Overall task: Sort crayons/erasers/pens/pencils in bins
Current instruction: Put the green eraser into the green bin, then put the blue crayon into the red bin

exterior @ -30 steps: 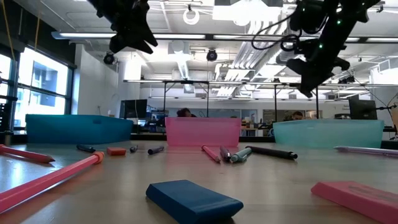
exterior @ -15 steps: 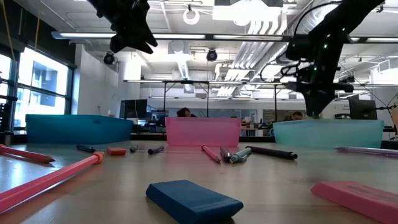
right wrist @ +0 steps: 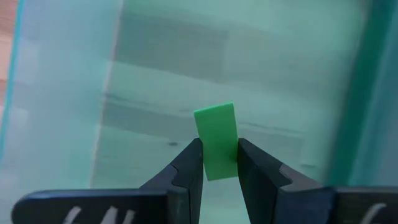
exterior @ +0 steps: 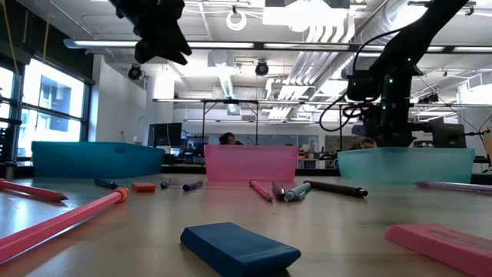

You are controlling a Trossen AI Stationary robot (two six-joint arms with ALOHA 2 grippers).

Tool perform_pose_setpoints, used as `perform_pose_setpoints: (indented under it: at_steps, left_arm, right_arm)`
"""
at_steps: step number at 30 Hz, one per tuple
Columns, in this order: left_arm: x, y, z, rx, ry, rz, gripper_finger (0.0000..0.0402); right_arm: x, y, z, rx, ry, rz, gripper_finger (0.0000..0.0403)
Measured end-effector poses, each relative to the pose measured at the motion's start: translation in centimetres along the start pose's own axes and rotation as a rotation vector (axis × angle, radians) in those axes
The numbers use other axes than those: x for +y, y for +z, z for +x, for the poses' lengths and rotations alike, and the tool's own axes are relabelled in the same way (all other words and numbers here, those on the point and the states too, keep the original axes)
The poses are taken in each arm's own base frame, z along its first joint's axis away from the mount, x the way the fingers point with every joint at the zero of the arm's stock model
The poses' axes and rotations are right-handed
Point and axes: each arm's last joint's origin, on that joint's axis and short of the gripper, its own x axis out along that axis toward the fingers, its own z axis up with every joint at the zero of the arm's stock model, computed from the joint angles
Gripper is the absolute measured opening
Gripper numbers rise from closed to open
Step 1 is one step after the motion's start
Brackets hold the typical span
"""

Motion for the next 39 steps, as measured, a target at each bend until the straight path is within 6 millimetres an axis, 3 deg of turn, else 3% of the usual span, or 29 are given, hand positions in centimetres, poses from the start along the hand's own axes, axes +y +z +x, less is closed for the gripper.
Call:
perform_pose_setpoints:
  at_steps: [8,21,31,39]
  left_arm:
    - [-1.3,-2.4,-0.3,0.177,0.053,-0.01,0.0131]
    - [-3.5,-4.4,-0.8,0.305,-0.019,0.082,0.0137]
    - [-4.2,-5.7,-1.3,0.389,-0.037,0.219,0.0198]
    - [-5.5,-6.7,0.3,0.465,-0.067,0.442,0.0193]
  right_arm:
    - [0.2,0.1,0.8,0.023,-0.007,-0.103,0.0081]
    - [0.1,0.0,0.3,0.008,0.001,-0.156,0.018]
    - [-0.7,-0.3,-3.6,-0.131,0.089,-0.146,0.0176]
    - [-1.6,-1.1,-7.2,-0.277,0.211,-0.157,0.0162]
